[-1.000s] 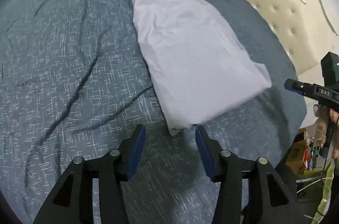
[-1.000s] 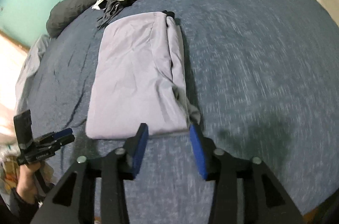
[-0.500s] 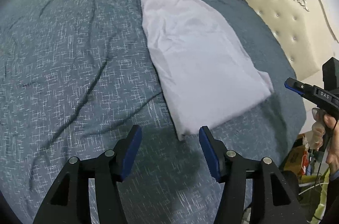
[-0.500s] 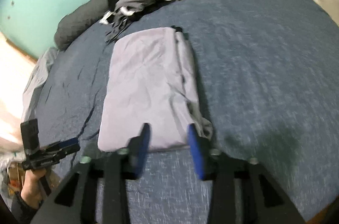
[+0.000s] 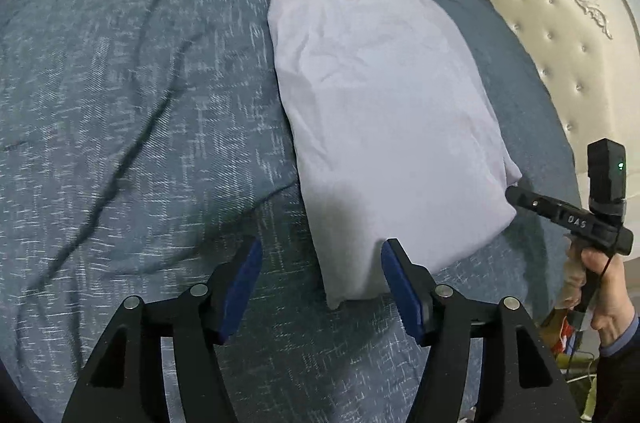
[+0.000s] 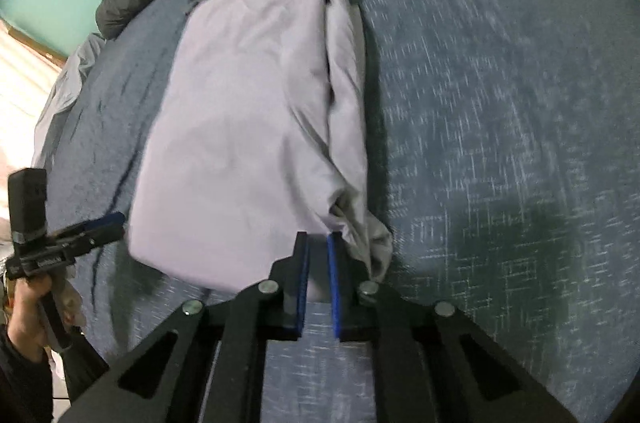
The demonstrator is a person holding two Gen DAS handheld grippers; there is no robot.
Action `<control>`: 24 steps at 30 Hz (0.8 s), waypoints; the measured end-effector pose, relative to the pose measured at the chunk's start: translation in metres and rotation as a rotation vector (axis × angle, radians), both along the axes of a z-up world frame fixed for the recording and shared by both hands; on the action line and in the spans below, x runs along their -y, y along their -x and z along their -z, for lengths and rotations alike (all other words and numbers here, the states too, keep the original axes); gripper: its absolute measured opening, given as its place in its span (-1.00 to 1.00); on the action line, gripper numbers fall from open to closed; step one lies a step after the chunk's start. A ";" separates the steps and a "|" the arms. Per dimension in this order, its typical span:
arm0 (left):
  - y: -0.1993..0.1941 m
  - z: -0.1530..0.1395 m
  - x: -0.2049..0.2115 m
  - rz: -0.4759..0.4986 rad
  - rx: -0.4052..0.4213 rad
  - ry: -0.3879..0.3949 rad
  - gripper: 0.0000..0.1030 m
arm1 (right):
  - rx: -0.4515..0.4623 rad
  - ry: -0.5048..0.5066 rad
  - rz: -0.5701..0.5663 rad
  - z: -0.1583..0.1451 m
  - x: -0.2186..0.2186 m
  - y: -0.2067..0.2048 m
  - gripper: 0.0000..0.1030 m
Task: Fold clothes
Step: 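Open both tools and withdraw them from the folded jacket, then grasp the end of the folded grey jacket with the right tool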
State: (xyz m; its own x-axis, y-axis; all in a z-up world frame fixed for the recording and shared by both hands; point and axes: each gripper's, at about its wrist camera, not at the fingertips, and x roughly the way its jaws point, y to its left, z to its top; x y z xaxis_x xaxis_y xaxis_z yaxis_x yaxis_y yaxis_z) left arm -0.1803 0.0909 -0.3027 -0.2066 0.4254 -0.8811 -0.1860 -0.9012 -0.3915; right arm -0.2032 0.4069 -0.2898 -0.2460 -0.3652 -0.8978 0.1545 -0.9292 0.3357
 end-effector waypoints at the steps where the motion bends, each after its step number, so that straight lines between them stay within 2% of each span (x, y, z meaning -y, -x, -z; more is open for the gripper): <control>1: 0.000 0.002 -0.002 0.003 0.001 0.005 0.30 | 0.004 0.006 -0.001 0.003 -0.001 0.000 -0.90; 5: 0.003 0.003 -0.004 -0.011 0.011 -0.007 0.44 | -0.008 0.064 0.021 -0.001 -0.012 -0.002 -0.90; 8: 0.006 0.006 -0.001 -0.027 0.041 -0.051 0.45 | -0.035 0.080 0.052 -0.015 -0.023 -0.002 -0.70; 9: 0.006 0.008 0.001 -0.034 0.051 -0.064 0.46 | -0.044 0.071 0.058 -0.019 -0.026 -0.001 -0.42; 10: 0.007 0.009 0.002 -0.040 0.058 -0.074 0.46 | -0.048 0.060 0.061 -0.021 -0.028 0.000 0.03; 11: 0.008 0.010 0.003 -0.045 0.066 -0.084 0.47 | -0.044 0.057 0.060 -0.021 -0.029 0.002 0.12; 14: 0.010 0.016 0.005 -0.056 0.085 -0.113 0.50 | 0.007 0.091 0.038 -0.012 -0.026 0.005 0.14; 18: 0.013 0.022 0.006 -0.068 0.095 -0.146 0.53 | 0.066 0.073 0.001 0.005 -0.015 0.009 0.15; 24: 0.010 0.022 0.003 -0.086 0.076 -0.174 0.55 | 0.108 0.158 0.051 0.022 -0.023 0.018 0.28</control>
State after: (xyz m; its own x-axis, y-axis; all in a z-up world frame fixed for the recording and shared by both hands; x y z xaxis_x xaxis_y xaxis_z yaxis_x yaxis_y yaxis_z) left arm -0.1904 0.0874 -0.3252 -0.1841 0.5567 -0.8100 -0.0755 -0.8297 -0.5531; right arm -0.2213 0.4300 -0.3114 -0.1731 -0.4932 -0.8525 0.0643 -0.8694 0.4900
